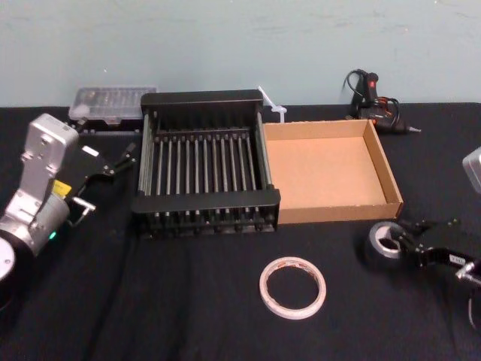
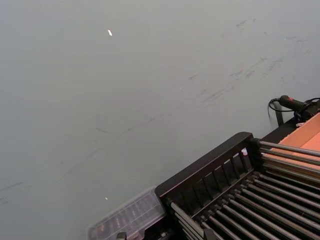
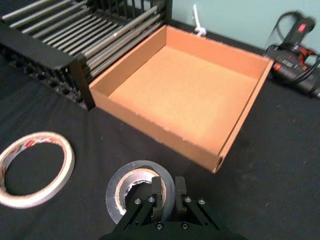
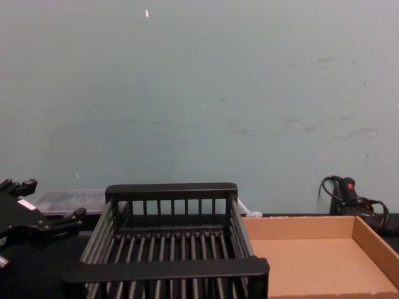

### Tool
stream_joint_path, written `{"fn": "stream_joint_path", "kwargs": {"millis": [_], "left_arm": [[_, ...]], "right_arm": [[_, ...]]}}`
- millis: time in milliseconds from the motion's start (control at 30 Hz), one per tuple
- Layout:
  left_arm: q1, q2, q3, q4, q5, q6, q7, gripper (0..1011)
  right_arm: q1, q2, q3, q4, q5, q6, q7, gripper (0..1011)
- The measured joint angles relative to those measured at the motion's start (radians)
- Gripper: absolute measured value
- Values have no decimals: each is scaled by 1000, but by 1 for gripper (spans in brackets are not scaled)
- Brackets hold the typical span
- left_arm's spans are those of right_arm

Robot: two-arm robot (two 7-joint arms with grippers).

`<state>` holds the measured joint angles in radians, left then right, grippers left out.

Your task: Pick up the white tape and place it into the black box , Pick up the silver tape and place it into the brown box.

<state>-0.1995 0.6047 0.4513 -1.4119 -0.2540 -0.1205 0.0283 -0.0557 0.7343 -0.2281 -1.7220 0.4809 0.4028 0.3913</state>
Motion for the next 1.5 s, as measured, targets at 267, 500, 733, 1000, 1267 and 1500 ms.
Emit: {"fn": "stream_joint_path", "kwargs": {"millis": [267, 500, 733, 1000, 1267, 1500], "left_arm": [[0, 0, 0, 0, 0, 0, 0, 1001], [0, 0, 0, 0, 0, 0, 0, 1001], [0, 0, 0, 0, 0, 0, 0, 1001], [0, 0, 0, 0, 0, 0, 0, 1001], [0, 0, 0, 0, 0, 0, 0, 1001], [0, 0, 0, 0, 0, 0, 0, 1001]], "right_arm": [[57, -23, -7, 6, -11, 9, -31, 160], [126, -65, -30, 53, -42, -1, -46, 160], [205, -122, -51, 130, -72, -18, -57, 160], [279, -173, -71, 210, -102, -21, -56, 160], [322, -210, -87, 266, -123, -15, -49, 160], [342, -231, -92, 300, -139, -11, -45, 160]]}}
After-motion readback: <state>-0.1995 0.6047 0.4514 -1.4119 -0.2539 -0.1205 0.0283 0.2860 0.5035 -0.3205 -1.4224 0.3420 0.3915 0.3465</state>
